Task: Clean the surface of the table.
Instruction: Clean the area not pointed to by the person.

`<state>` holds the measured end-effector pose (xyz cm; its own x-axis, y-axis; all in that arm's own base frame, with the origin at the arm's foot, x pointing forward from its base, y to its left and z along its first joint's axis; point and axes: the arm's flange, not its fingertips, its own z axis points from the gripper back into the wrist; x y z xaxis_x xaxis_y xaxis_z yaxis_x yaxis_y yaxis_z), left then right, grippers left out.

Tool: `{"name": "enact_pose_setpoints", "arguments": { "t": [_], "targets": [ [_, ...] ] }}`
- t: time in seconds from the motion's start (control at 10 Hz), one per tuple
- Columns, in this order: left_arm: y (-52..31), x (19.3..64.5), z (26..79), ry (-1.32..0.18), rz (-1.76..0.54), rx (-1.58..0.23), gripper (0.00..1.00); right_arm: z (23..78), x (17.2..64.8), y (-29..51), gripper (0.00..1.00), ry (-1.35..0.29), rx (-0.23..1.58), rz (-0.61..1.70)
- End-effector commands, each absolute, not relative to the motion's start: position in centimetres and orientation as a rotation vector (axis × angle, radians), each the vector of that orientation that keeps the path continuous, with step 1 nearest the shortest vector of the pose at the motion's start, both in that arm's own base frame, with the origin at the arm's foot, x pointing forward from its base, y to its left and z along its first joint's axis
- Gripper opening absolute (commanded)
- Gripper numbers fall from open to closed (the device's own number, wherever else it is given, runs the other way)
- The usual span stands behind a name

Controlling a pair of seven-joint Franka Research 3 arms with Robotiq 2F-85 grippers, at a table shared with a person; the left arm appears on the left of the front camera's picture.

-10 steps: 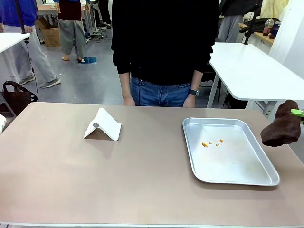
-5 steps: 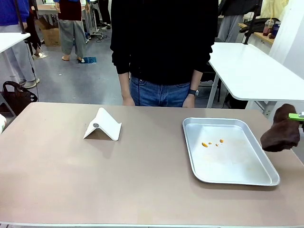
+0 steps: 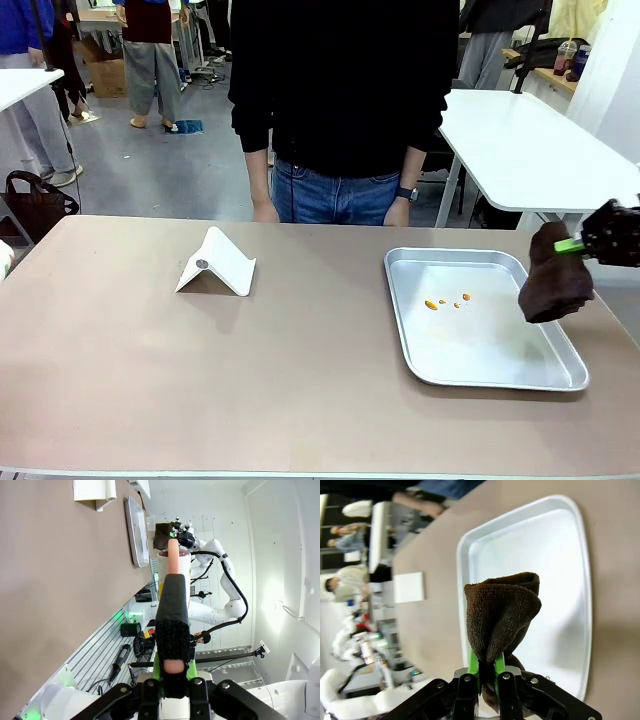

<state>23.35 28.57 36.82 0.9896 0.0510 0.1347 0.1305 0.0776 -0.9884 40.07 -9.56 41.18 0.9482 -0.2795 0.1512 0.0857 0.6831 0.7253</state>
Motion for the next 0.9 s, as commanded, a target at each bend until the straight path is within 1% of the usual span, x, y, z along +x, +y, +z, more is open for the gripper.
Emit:
{"name": "enact_pose_setpoints", "arguments": {
  "t": [0.0,0.2,0.3,0.7,0.8],
  "targets": [
    [28.6,23.1,37.4,-0.143,-0.053,-1.498,0.20,39.6,42.6,-7.7,0.14,-0.248,0.604,-0.202],
    [28.6,23.1,37.4,-0.143,-0.053,-1.498,0.20,38.1,45.0,-6.1,0.14,-0.251,0.476,-0.180],
    [28.6,23.1,37.4,-0.143,-0.053,-1.498,0.20,37.5,45.8,-5.7,0.14,-0.244,0.459,-0.175],
    [28.6,23.1,37.4,-0.143,-0.053,-1.498,0.20,34.8,47.5,-4.9,0.14,-0.271,0.520,-0.197],
    [28.6,23.1,37.4,-0.143,-0.053,-1.498,0.20,33.9,47.8,-4.3,0.14,-0.251,0.549,-0.200]
  ]
}}
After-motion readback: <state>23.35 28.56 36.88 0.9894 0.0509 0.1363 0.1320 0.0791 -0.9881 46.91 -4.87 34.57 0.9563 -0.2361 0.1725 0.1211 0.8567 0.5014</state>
